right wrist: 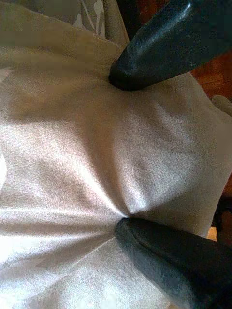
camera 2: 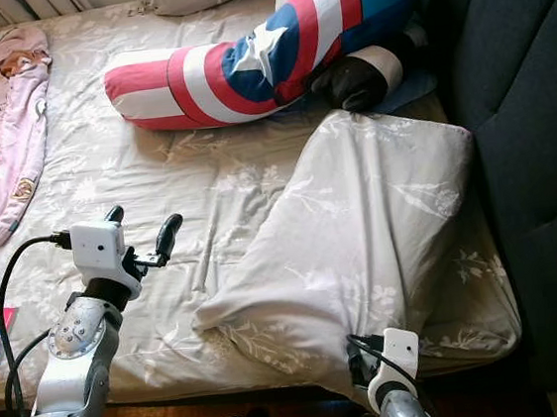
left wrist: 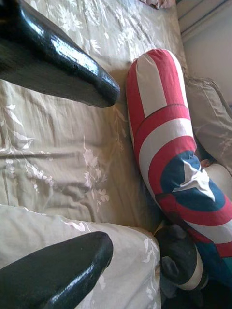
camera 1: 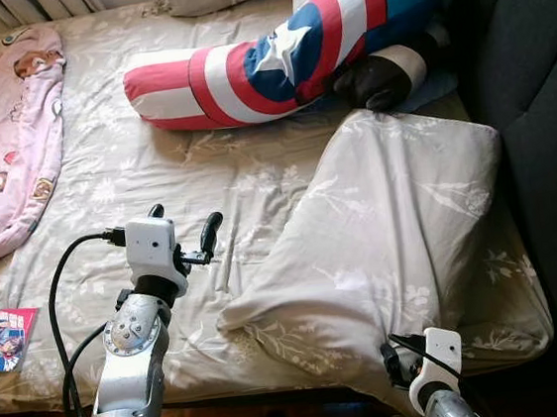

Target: Clean up the room

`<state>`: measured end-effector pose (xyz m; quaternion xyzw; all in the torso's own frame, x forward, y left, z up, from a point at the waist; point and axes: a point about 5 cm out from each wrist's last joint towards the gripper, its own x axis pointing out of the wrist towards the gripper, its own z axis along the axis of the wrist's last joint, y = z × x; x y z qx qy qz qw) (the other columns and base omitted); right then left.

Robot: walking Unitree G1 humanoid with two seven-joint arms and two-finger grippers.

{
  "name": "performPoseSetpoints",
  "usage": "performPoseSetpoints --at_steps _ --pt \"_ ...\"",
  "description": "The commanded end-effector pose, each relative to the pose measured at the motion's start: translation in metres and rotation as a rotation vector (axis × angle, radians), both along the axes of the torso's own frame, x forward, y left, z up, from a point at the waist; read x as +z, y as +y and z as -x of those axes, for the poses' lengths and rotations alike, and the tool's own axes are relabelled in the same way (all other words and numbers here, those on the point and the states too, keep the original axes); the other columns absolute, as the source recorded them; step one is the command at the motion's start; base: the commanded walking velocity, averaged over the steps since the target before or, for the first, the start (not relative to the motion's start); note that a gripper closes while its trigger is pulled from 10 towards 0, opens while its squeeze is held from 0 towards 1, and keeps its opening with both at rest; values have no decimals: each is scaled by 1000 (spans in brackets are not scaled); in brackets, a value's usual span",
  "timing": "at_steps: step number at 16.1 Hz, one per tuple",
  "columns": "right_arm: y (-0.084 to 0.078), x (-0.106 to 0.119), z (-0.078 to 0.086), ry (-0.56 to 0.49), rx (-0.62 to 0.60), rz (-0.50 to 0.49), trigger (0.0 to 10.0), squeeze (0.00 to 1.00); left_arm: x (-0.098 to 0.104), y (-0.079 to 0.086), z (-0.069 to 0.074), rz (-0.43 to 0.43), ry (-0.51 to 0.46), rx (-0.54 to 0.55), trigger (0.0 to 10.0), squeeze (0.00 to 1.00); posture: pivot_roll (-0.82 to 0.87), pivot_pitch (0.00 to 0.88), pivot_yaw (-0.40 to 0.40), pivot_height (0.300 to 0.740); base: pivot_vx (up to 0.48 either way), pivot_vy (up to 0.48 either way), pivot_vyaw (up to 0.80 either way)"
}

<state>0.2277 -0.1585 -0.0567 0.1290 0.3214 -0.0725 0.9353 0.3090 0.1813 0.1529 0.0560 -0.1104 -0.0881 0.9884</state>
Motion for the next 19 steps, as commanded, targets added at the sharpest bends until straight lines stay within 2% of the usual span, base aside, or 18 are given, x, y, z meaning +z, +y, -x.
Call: performPoseSetpoints --at_steps 1,7,8,10,19 --pt "10 -16 23 102 17 -26 10000 0 -4 4 3 0 23 8 10000 0 224 304 115 740 0 0 0" --pt "10 -16 23 102 17 -26 10000 0 -4 4 3 0 23 8 10000 0 224 304 115 740 0 0 0" --pt "15 -18 26 119 51 -29 0 0 0 3 7 -5 40 5 10000 0 223 282 109 740 0 0 0" --pt "21 -19 27 130 97 -26 0 0 -1 5 7 0 53 13 10000 0 223 278 110 740 0 0 0" --pt "16 -18 25 123 72 -14 0 0 0 3 7 2 65 8 10000 0 219 267 111 740 0 0 0"
